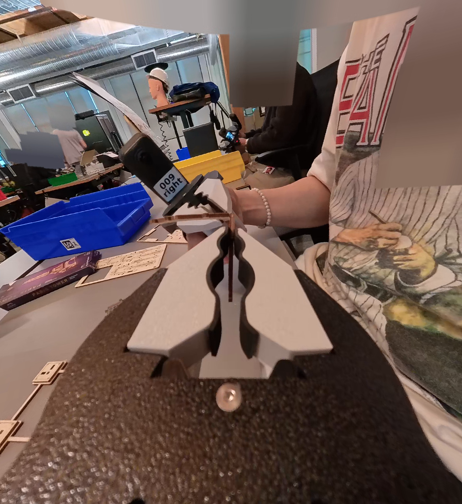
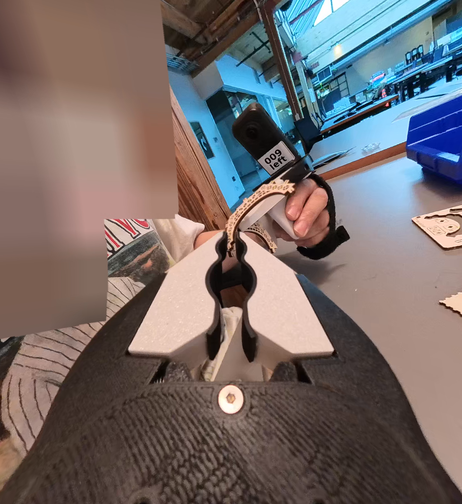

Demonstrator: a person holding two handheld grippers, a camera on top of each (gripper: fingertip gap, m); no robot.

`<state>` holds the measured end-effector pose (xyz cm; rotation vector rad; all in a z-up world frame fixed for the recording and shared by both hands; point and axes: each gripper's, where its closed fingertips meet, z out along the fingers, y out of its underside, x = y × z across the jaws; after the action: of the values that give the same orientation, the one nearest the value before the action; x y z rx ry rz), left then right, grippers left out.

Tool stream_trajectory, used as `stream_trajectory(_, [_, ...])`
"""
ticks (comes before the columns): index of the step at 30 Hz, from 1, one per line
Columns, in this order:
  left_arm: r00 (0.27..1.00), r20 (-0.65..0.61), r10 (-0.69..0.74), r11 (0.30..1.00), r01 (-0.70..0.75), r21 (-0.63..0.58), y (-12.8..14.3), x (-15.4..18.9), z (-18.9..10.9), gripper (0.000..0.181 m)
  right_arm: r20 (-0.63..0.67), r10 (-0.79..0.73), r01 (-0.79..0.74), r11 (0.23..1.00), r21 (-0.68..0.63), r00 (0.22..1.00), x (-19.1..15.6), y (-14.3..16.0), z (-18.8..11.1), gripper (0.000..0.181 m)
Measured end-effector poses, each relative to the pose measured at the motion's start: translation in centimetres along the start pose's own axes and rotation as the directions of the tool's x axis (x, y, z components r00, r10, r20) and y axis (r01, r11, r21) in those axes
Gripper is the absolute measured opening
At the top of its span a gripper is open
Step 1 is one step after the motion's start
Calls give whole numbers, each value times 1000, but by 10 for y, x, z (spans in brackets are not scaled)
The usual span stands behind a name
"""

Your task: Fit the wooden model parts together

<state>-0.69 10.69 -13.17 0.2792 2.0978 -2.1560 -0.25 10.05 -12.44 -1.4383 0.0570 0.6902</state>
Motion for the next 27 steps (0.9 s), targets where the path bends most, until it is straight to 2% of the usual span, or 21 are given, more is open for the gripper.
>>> stream_trajectory(3, [1000,7,-24,1000,24,-14,3,-1,-1,0,-20,1,-1,1000,-11,1000,4,1,-1,3])
stream_trajectory(13, [992,30,-126,992,125,32,4,-5,-1,0,-102,-129,126,991,-35,986,6,-2,-1,3])
stream_trajectory(15, [993,44,-112,994,111,21,6,-6,-2,0,-131,-156,150,987,-53,979,9,-2,-2,3])
stream_trajectory(16, [994,51,-97,995,97,4,8,-7,-1,0,-148,-180,171,983,-70,973,11,-1,-3,8])
stream_trajectory(18, [996,59,-69,997,72,-37,12,-7,0,0,-180,-237,217,968,-127,955,12,3,0,34])
stream_trajectory(19, [997,60,-49,997,53,-60,15,-7,2,0,-192,-280,251,954,-162,940,13,6,2,40])
stream_trajectory(22, [998,57,-10,993,16,-114,19,-6,6,0,-223,-384,328,911,-250,896,15,10,6,29])
stream_trajectory(25, [998,62,2,995,5,-102,16,-7,7,0,-253,-455,382,878,-290,854,17,7,5,18])
stream_trajectory(27, [997,72,-3,995,10,-99,16,-9,6,0,-264,-494,407,855,-321,828,18,8,5,18])
